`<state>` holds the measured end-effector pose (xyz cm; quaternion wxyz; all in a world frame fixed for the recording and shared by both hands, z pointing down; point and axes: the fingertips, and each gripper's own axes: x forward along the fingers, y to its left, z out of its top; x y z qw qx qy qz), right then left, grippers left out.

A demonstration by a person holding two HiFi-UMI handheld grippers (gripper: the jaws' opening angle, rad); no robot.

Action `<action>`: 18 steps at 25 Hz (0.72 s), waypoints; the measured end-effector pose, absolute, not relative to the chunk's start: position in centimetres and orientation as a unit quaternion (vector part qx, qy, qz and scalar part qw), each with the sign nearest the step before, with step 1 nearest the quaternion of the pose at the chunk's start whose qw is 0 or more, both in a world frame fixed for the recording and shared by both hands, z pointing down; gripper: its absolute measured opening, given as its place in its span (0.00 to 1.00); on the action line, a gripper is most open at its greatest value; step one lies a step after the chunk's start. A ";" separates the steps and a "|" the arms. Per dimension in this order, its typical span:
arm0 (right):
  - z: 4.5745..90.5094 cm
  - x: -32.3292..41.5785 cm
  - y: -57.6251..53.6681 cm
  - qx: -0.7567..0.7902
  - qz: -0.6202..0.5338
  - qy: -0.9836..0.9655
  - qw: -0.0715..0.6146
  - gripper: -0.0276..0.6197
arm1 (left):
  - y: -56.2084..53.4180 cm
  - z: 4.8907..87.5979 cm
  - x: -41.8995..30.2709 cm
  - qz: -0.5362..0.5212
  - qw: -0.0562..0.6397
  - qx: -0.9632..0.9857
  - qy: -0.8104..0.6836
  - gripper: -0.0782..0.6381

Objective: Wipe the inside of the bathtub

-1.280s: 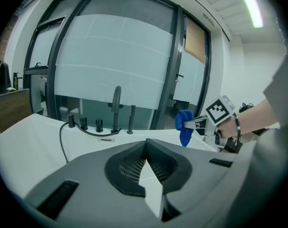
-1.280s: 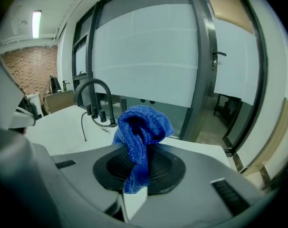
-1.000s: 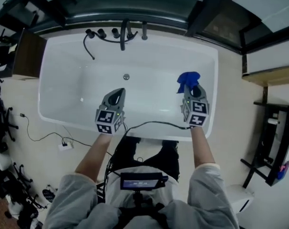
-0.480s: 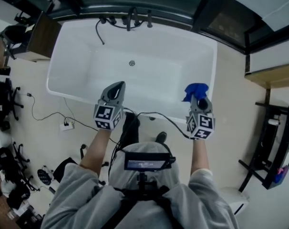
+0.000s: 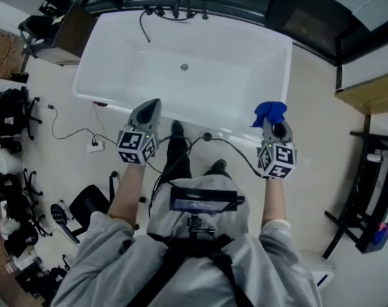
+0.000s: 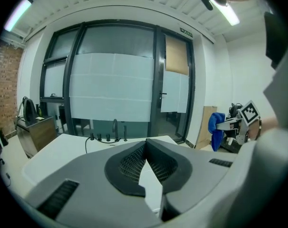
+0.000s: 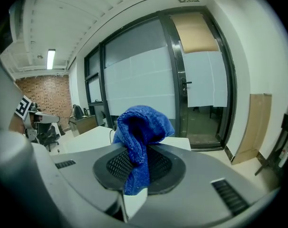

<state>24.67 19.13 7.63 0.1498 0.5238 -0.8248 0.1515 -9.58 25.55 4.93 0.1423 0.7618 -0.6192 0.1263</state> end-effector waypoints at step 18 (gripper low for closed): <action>5.4 20.7 27.8 0.566 0.170 -0.793 0.149 0.13 | 31.6 2.0 -13.4 0.116 0.147 0.795 -0.577 0.12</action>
